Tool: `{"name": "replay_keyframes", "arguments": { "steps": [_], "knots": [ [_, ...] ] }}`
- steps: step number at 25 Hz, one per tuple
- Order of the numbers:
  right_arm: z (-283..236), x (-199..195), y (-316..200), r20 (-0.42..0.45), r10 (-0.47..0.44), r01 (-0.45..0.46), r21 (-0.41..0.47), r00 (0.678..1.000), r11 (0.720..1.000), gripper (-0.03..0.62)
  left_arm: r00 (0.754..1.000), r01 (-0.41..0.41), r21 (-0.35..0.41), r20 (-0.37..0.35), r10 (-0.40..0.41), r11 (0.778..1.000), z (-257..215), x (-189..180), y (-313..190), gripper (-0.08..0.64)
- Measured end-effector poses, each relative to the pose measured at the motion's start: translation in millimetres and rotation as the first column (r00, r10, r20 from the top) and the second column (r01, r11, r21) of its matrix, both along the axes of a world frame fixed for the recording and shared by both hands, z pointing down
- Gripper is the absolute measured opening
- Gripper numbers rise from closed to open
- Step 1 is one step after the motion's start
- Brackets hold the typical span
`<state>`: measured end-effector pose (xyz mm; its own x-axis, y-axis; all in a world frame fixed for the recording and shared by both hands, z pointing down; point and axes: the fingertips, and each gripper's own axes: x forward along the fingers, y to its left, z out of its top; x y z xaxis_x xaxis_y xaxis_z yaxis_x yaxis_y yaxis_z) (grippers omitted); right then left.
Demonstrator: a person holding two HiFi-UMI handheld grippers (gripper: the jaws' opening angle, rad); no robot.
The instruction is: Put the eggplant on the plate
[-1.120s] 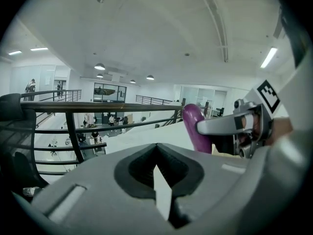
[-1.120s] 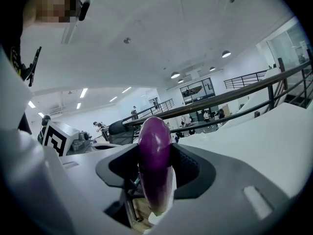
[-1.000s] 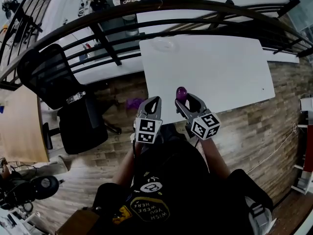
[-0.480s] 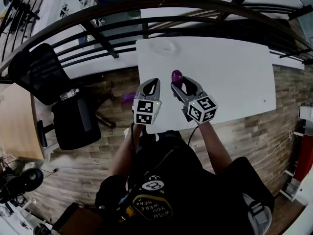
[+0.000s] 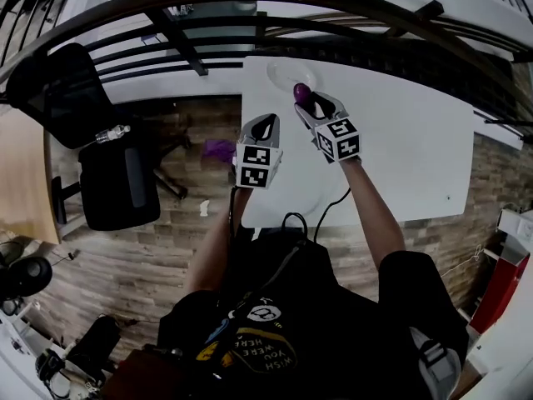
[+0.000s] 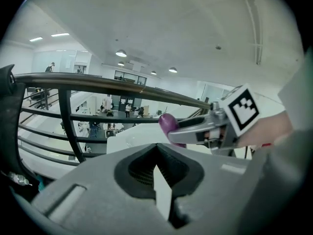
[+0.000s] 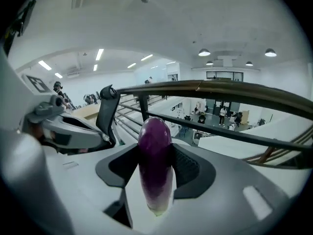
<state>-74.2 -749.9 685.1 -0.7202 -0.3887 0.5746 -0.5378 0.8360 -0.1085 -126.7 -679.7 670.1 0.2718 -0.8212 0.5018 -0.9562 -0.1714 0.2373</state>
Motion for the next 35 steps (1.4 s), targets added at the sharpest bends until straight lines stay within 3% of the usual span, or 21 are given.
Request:
{"name": "replay_keyframes", "arguments": {
  "steps": [4,8,10,13,19,21,24,26,28,29,31,35],
  "knots": [
    [50.1,-17.9,-39.4,-0.199,-0.115,0.122,0.026,0.973,0.992,0.216,0.997,0.053,-0.040,-0.049,-0.055,0.998,13.2,-6.2,2.7,0.005],
    [90.5,-31.8,-62.9,-0.432,-0.221,0.268,0.050,0.874,0.962,0.216,0.992,0.086,-0.072,-0.087,-0.092,0.994,23.3,-6.6,-0.7,0.005],
    [103.6,-39.0,-70.2,-0.502,-0.240,0.296,0.032,0.831,0.955,0.216,0.992,0.088,-0.061,-0.082,-0.093,0.994,19.9,-8.1,-6.0,0.005],
    [125.9,-48.9,-79.3,-0.572,-0.255,0.312,0.003,0.780,0.950,0.215,0.989,0.118,-0.060,-0.083,-0.122,0.991,15.5,-17.0,-8.3,0.005],
    [138.2,-65.1,-98.7,-0.590,-0.250,0.313,0.005,0.768,0.950,0.223,0.983,0.156,-0.083,-0.080,-0.163,0.984,22.4,-36.9,-1.2,0.005],
    [131.4,-65.7,-94.0,-0.564,-0.253,0.315,0.013,0.786,0.949,0.272,0.980,0.169,-0.098,-0.086,-0.177,0.981,24.5,-41.8,3.4,0.005],
    [105.9,-50.1,-76.9,-0.449,-0.193,0.243,0.055,0.872,0.969,0.265,0.986,0.152,-0.101,-0.051,-0.158,0.983,14.6,-45.5,18.9,0.005],
    [85.4,-24.9,-53.0,-0.327,-0.132,0.158,0.056,0.936,0.986,0.208,0.990,0.135,-0.105,-0.021,-0.138,0.985,8.5,-46.3,34.9,0.005],
    [62.6,4.0,-21.6,-0.226,-0.081,0.096,0.056,0.971,0.994,0.152,0.993,0.119,-0.100,-0.007,-0.120,0.988,0.8,-45.1,49.6,0.005],
    [49.1,17.4,-6.1,-0.181,-0.049,0.062,0.064,0.982,0.996,0.113,0.994,0.110,-0.092,-0.002,-0.110,0.990,-4.8,-44.1,55.7,0.005],
    [18.9,42.9,20.7,-0.095,0.029,-0.021,0.092,0.995,0.996,0.095,0.996,0.088,-0.072,0.003,-0.088,0.993,-18.8,-40.3,64.2,0.005],
    [-43.0,94.4,65.1,0.042,0.194,-0.197,0.117,0.980,0.973,0.063,0.999,0.048,-0.033,-0.016,-0.049,0.998,-49.3,-18.0,74.0,0.005]
  ]
}}
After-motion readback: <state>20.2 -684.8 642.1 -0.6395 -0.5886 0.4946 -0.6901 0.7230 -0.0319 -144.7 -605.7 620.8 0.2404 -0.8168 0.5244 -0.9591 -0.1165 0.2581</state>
